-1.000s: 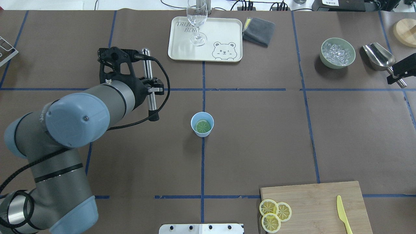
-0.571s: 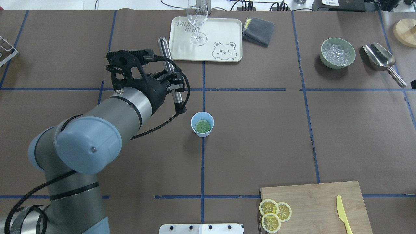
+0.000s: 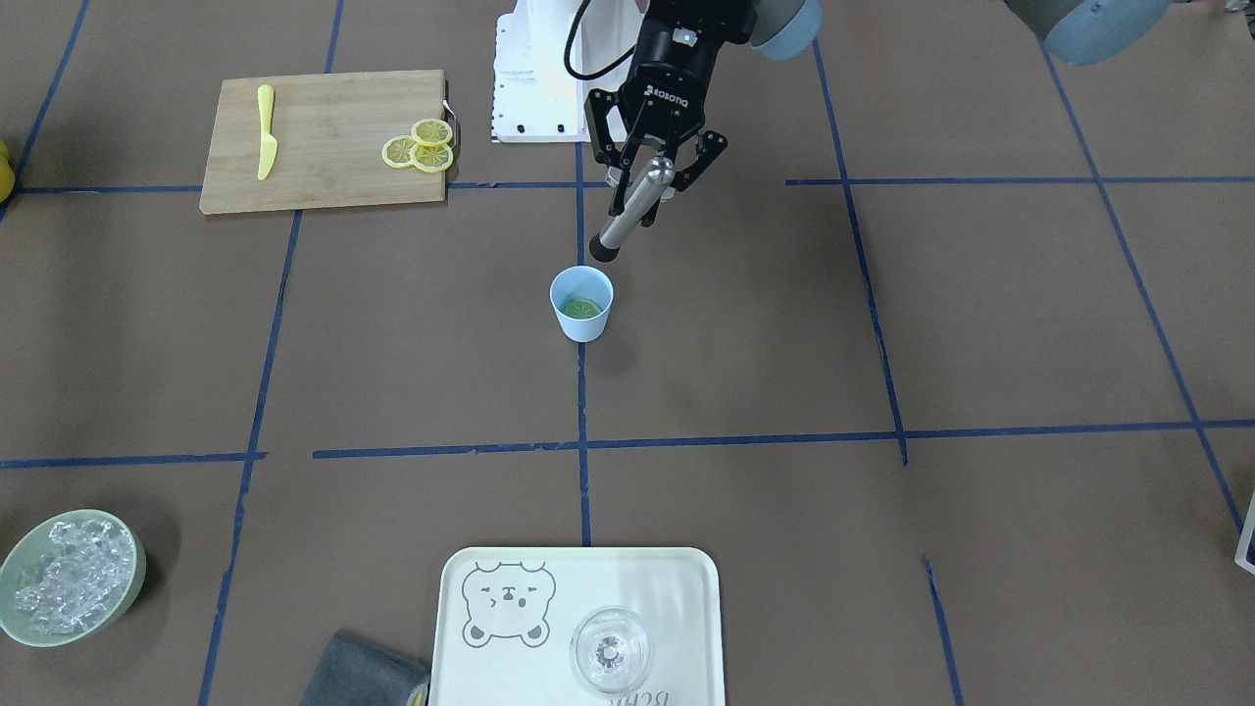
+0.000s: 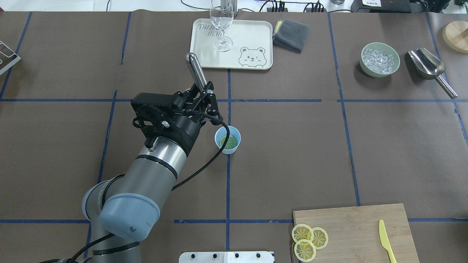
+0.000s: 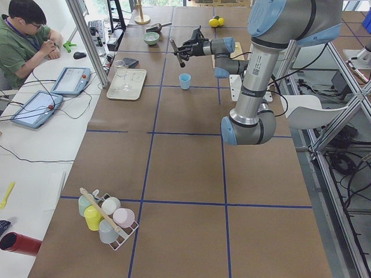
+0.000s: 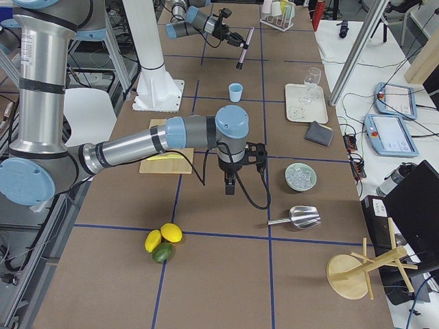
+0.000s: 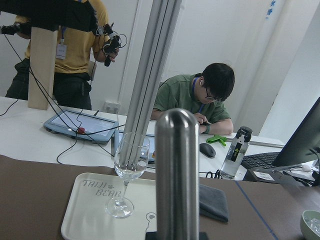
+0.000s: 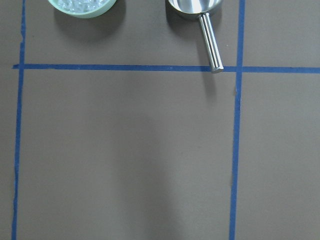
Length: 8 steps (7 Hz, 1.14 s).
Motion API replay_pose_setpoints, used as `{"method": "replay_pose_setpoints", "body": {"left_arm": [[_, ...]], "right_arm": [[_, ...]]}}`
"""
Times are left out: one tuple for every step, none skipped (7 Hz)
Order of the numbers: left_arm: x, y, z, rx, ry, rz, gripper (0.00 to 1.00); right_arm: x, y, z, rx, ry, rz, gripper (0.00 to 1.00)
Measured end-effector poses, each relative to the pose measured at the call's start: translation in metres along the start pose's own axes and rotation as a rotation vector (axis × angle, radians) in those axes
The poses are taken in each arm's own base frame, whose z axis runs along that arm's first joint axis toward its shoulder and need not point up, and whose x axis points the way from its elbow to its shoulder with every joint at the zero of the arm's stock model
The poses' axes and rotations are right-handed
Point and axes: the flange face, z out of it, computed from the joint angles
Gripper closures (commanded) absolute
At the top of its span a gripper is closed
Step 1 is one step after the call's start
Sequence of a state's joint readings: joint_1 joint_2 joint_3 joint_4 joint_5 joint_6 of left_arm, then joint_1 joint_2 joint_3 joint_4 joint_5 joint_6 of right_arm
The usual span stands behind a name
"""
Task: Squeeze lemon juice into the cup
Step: 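Carry the muddler over the blue cup with the left gripper, then press the muddler down into the cup onto the lemon slice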
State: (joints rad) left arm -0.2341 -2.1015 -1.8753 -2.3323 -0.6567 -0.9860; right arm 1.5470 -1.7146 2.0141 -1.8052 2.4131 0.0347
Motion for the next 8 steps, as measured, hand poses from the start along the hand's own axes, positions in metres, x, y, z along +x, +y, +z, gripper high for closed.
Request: {"method": "replay_pose_setpoints", "body": {"left_arm": [[-0.001,0.012,0.002,0.003,0.01,0.037,1.0],[0.001,0.02,0.005,0.001,0.011,0.08,1.0],[0.002,0.028,0.007,-0.004,0.009,0.105,1.0],[0.003,0.038,0.013,-0.009,0.004,0.118,1.0],[0.002,0.051,0.02,-0.004,-0.001,0.118,1.0],[-0.001,0.064,0.024,0.007,0.001,0.106,1.0],[-0.001,0.075,0.021,0.008,0.012,0.092,1.0],[0.002,0.084,0.017,0.001,0.021,0.087,1.0]], "right_arm": [[0.018,0.002,-0.002,0.006,0.001,-0.011,0.0],[0.028,0.004,-0.004,0.012,0.001,-0.016,0.0],[0.032,0.005,-0.005,0.015,0.001,-0.017,0.0],[0.034,0.005,-0.005,0.016,0.001,-0.015,0.0],[0.035,0.005,-0.005,0.016,0.001,-0.014,0.0],[0.035,0.005,-0.005,0.016,0.001,-0.014,0.0],[0.035,0.005,-0.005,0.016,0.001,-0.014,0.0],[0.035,0.005,-0.005,0.017,0.001,-0.014,0.0]]}}
